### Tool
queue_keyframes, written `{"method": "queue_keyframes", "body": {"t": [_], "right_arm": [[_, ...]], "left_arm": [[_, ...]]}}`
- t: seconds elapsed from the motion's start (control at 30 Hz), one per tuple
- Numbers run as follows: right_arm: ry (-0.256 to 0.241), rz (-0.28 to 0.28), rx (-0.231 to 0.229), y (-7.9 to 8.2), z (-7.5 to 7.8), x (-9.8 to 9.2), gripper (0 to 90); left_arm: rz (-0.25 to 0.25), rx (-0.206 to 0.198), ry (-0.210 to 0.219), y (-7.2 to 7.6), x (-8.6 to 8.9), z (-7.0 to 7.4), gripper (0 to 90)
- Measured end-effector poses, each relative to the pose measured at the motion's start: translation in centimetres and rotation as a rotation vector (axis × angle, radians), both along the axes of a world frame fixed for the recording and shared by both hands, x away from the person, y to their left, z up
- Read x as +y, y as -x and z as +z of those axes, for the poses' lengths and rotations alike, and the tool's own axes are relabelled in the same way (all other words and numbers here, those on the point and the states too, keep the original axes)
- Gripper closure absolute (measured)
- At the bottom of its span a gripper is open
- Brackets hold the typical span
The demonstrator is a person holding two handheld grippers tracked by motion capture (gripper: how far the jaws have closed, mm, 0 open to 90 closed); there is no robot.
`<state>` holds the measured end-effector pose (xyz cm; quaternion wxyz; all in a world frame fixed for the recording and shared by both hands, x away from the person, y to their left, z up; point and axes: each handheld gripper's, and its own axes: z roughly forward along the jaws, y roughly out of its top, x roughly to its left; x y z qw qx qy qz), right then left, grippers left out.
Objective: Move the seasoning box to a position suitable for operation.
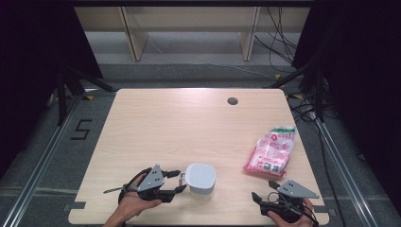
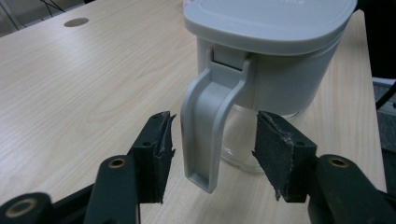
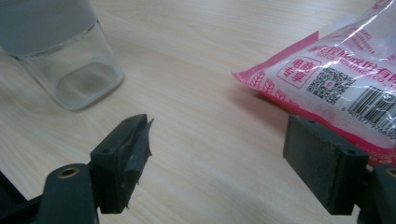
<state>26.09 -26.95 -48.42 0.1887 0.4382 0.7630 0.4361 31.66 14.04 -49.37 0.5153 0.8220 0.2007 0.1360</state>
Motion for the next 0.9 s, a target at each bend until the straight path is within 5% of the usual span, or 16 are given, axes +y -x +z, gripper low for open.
{"method": "queue_keyframes", "body": {"t": [0.33,0.67,0.9], "right_arm": [[0.005,0.016,0.007,0.0,0.0,0.1,23.8],[0.01,0.02,0.004,0.0,0.0,0.2,23.9],[-0.007,0.006,0.029,0.2,0.0,0.3,24.0]], "left_arm": [[-0.086,-0.006,0.0,-1.7,-0.1,0.4,64.4],[-0.109,-0.054,-0.046,-1.9,-0.2,0.4,67.9],[-0.097,-0.021,-0.025,-0.8,0.8,0.4,68.0]]}}
